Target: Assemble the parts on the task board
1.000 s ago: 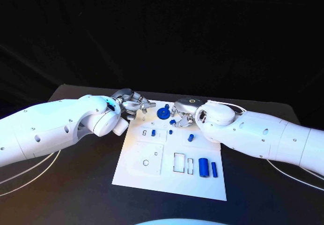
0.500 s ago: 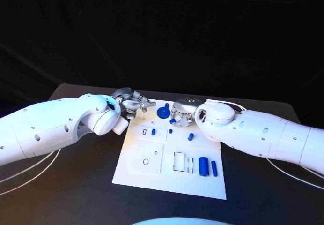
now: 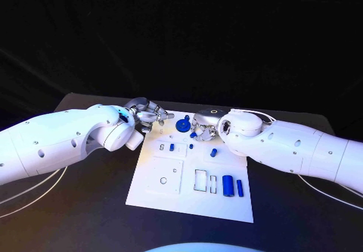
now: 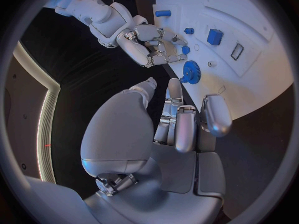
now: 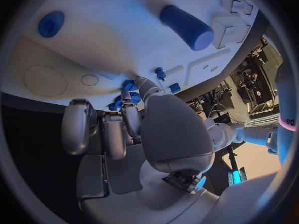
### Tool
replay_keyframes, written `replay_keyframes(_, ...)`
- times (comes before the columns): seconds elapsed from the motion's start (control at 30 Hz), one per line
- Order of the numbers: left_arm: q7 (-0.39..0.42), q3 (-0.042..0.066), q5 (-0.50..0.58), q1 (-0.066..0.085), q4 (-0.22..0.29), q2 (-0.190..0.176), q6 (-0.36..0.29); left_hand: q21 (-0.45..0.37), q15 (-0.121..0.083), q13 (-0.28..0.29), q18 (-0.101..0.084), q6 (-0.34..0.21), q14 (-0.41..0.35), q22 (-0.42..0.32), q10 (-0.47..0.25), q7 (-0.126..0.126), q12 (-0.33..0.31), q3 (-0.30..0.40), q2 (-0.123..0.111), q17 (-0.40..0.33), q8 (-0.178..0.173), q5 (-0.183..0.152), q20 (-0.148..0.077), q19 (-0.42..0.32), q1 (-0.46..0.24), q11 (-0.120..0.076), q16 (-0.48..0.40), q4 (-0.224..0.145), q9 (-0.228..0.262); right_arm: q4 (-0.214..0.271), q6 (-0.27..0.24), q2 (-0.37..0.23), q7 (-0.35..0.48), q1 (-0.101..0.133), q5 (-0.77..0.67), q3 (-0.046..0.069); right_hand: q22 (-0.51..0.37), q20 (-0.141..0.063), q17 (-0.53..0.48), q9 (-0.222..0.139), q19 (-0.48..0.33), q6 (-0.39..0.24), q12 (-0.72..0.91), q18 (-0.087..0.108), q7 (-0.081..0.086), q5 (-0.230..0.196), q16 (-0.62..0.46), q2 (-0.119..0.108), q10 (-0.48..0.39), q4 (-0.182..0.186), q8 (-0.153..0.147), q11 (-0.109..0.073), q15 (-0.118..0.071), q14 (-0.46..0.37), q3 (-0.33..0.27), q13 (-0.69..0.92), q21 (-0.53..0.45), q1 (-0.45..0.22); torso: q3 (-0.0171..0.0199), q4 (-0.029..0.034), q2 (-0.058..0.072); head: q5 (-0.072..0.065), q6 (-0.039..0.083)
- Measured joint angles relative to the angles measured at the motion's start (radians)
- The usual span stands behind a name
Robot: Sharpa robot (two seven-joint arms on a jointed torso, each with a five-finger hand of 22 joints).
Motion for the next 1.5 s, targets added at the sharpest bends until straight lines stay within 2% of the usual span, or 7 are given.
replay_keyframes(0.17, -0.001, 0.000, -0.001, 0.000, 0.001, -0.002, 0.000, 0.000, 0.000, 0.000, 0.000, 0.000, 0.000, 0.000, 0.000, 0.000, 0.000, 0.000, 0.000, 0.000, 0.000, 0.000, 0.000, 0.000, 0.000, 0.000, 0.000, 0.000, 0.000, -0.001, 0.008, 0.000, 0.000, 0.001, 0.000, 0.001, 0.000, 0.000, 0.000, -0.003, 0.000, 0.000, -0.006, 0.000, 0.000, 0.030, 0.000, -0.009, -0.004, 0.004, -0.003, 0.004, 0.000, 0.000, 0.004, -0.005, 0.000, -0.009, -0.0005, 0.0000, 0.000, 0.000, 0.000)
replay_keyframes(0.47, -0.002, 0.000, -0.002, 0.000, 0.002, -0.005, 0.000, 0.000, 0.000, -0.001, 0.000, 0.000, 0.000, 0.000, 0.000, 0.000, 0.000, -0.003, 0.000, 0.000, 0.000, 0.000, 0.000, 0.000, 0.000, 0.000, 0.000, 0.003, -0.002, -0.003, 0.014, 0.002, -0.003, 0.002, 0.001, 0.002, 0.001, -0.001, 0.000, -0.003, 0.000, 0.014, -0.006, 0.000, 0.001, 0.068, 0.000, -0.006, -0.004, 0.004, 0.001, 0.004, 0.000, 0.000, 0.026, -0.002, 0.005, -0.013, -0.0006, 0.0003, 0.000, -0.001, -0.002)
replay_keyframes(0.67, -0.003, 0.000, -0.003, 0.000, 0.003, -0.006, 0.000, 0.000, 0.000, -0.001, 0.000, 0.000, 0.000, 0.000, 0.000, 0.000, 0.000, -0.005, 0.004, 0.000, 0.000, 0.000, 0.000, 0.000, 0.004, 0.000, 0.000, 0.001, -0.003, -0.003, 0.006, 0.003, -0.007, 0.002, 0.001, 0.001, 0.001, -0.005, 0.000, -0.003, 0.005, 0.024, -0.002, 0.000, -0.007, 0.068, 0.000, -0.002, 0.002, 0.007, 0.007, -0.002, -0.004, -0.003, 0.038, 0.006, 0.017, -0.016, -0.0005, -0.0002, 0.000, -0.002, -0.002)
replay_keyframes(0.87, -0.004, 0.000, -0.003, 0.000, 0.004, -0.007, 0.000, 0.000, 0.000, -0.002, 0.000, 0.000, 0.000, 0.000, 0.000, 0.000, 0.000, -0.006, 0.005, 0.000, 0.000, 0.000, 0.000, 0.000, 0.005, 0.000, 0.000, 0.000, -0.005, -0.003, -0.005, 0.004, -0.016, 0.001, 0.001, 0.000, 0.001, -0.009, 0.000, 0.000, 0.009, 0.046, 0.003, 0.000, -0.016, 0.046, 0.000, 0.020, 0.011, 0.001, 0.020, -0.011, -0.012, -0.003, 0.071, 0.011, 0.022, -0.004, -0.0005, -0.0002, 0.000, -0.004, -0.003)
replay_keyframes(1.1, -0.005, 0.000, -0.004, 0.000, 0.004, -0.008, 0.000, 0.000, 0.000, -0.002, 0.000, 0.000, 0.000, 0.000, 0.000, 0.000, 0.000, -0.006, 0.005, 0.000, 0.000, 0.000, 0.000, 0.000, 0.005, 0.000, 0.000, 0.000, -0.007, -0.001, -0.013, 0.004, -0.024, 0.000, -0.001, 0.000, 0.000, -0.013, 0.000, 0.005, 0.013, 0.061, 0.035, 0.000, -0.025, 0.039, 0.000, 0.020, 0.034, -0.006, 0.030, -0.019, -0.015, 0.000, 0.091, 0.011, 0.026, -0.004, -0.0001, -0.0001, 0.000, -0.004, -0.004)
replay_keyframes(1.2, -0.005, 0.000, -0.004, 0.000, 0.004, -0.008, 0.000, 0.000, 0.000, -0.003, 0.000, 0.000, 0.000, 0.000, 0.000, 0.000, 0.000, -0.006, 0.011, 0.000, -0.004, 0.000, 0.000, 0.000, 0.011, 0.000, 0.000, 0.000, -0.008, 0.000, -0.013, 0.004, -0.026, 0.000, -0.001, 0.000, 0.000, -0.016, 0.000, 0.005, 0.016, 0.070, 0.048, 0.000, -0.025, 0.036, 0.000, 0.025, 0.047, -0.013, 0.034, -0.022, -0.022, 0.000, 0.106, 0.011, 0.026, 0.002, 0.0001, -0.0001, 0.000, -0.004, -0.005)
replay_keyframes(1.5, -0.006, 0.000, -0.005, 0.000, 0.005, -0.009, 0.000, 0.000, 0.000, -0.003, 0.000, 0.004, 0.000, 0.001, 0.000, -0.004, 0.000, -0.008, 0.008, 0.000, -0.004, 0.000, 0.000, 0.000, 0.014, 0.000, 0.000, -0.003, -0.010, 0.004, -0.014, 0.003, -0.030, -0.001, -0.002, -0.001, 0.000, -0.016, 0.000, 0.005, 0.016, 0.071, 0.052, 0.000, -0.024, 0.028, 0.000, 0.030, 0.050, -0.013, 0.036, -0.025, -0.022, 0.000, 0.112, 0.011, 0.026, 0.007, 0.0002, -0.0001, 0.000, -0.005, -0.005)
